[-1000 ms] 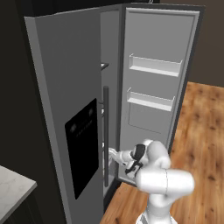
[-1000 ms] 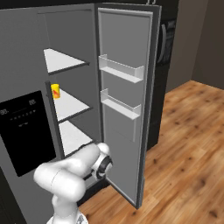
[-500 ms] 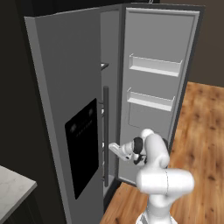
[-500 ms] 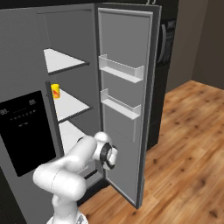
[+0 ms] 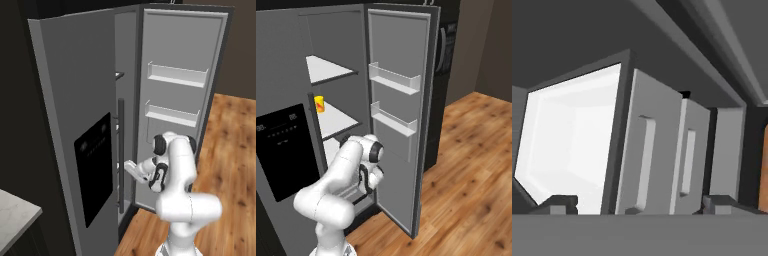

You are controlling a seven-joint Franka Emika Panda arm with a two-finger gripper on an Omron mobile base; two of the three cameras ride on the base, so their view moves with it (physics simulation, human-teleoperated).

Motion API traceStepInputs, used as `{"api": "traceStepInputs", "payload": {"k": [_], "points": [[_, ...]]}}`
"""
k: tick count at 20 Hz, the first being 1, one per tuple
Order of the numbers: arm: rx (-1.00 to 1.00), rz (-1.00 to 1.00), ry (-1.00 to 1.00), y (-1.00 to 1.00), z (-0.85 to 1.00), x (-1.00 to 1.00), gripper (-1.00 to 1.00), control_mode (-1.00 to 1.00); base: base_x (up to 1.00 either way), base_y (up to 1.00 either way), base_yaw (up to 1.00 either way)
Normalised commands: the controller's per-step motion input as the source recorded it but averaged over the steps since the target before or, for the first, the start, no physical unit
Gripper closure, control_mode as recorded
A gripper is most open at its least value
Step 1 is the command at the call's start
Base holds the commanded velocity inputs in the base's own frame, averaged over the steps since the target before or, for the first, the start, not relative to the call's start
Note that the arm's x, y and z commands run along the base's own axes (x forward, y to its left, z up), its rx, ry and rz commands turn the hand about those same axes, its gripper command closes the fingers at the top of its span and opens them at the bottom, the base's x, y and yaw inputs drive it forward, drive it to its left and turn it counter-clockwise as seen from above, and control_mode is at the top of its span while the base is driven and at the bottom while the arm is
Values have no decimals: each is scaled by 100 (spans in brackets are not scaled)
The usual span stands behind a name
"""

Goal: Place the carrot and corn inside the fridge drawer. Close the drawer after placing the vegetables.

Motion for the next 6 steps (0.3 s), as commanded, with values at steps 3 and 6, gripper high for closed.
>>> {"api": "traceStepInputs", "payload": {"k": [3,6], "points": [[14,0,-18,-12,4,-100,-100,-100,0,0,0],[10,-1,-26,-28,1,-100,-100,-100,0,0,0]]}}
